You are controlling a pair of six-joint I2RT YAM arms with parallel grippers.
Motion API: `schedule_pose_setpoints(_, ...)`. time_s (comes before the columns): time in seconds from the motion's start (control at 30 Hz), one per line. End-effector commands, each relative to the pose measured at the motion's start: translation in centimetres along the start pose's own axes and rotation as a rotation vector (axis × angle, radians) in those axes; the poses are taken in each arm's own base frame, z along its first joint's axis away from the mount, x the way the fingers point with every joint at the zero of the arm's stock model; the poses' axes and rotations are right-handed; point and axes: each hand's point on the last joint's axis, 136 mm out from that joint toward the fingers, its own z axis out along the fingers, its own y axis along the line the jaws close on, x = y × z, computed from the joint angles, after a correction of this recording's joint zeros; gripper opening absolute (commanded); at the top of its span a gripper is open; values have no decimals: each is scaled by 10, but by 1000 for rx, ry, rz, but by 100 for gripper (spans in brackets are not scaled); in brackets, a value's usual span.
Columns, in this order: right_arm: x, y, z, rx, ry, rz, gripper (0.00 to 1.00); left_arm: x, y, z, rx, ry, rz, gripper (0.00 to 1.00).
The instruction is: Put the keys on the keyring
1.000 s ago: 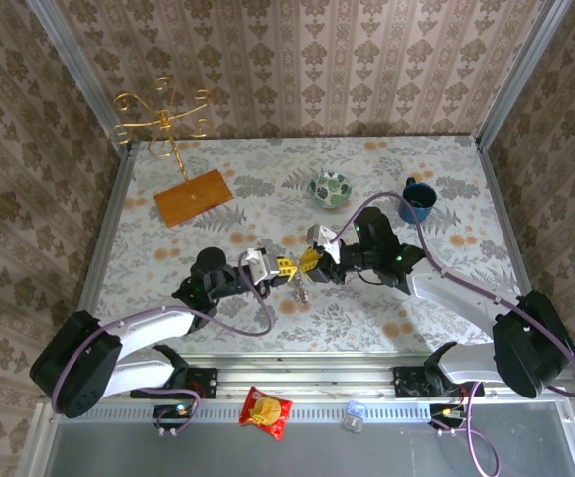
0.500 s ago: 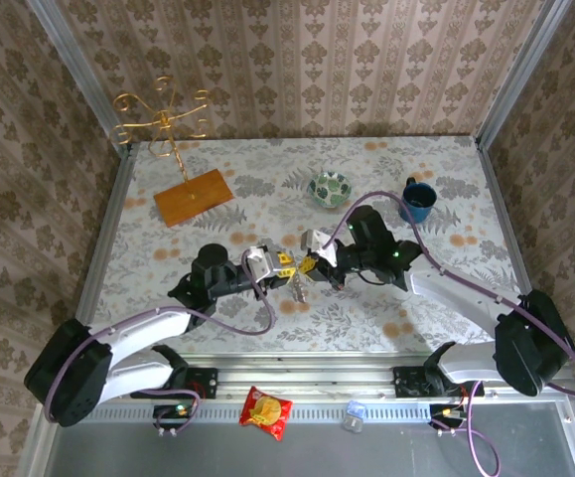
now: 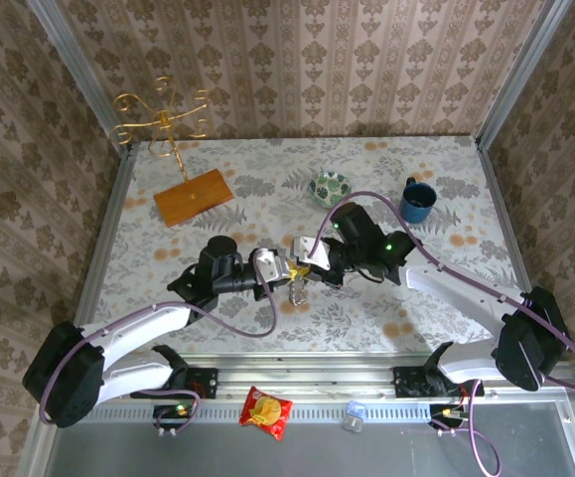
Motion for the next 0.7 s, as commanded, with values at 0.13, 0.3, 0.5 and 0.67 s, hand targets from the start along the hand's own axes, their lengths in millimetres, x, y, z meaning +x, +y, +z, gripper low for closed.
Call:
schedule_pose_setpoints(0.13, -17, -4, -14, 26, -131, 44, 19, -7, -1, -1, 6, -40, 9, 0)
schedule_pose_setpoints(0.3, -2, -6, -15, 29, -157, 136, 30, -11, 1, -4, -28, -109, -24, 0)
schedule_pose_setpoints(0.5, 5, -2, -10, 2, -148, 184, 29, -10, 2, -4, -44, -132, -33, 0)
schedule_pose_setpoints(0.67, 3, -2, -10, -11, -159, 207, 29, -10, 3, -4, -50, -132, -28, 0)
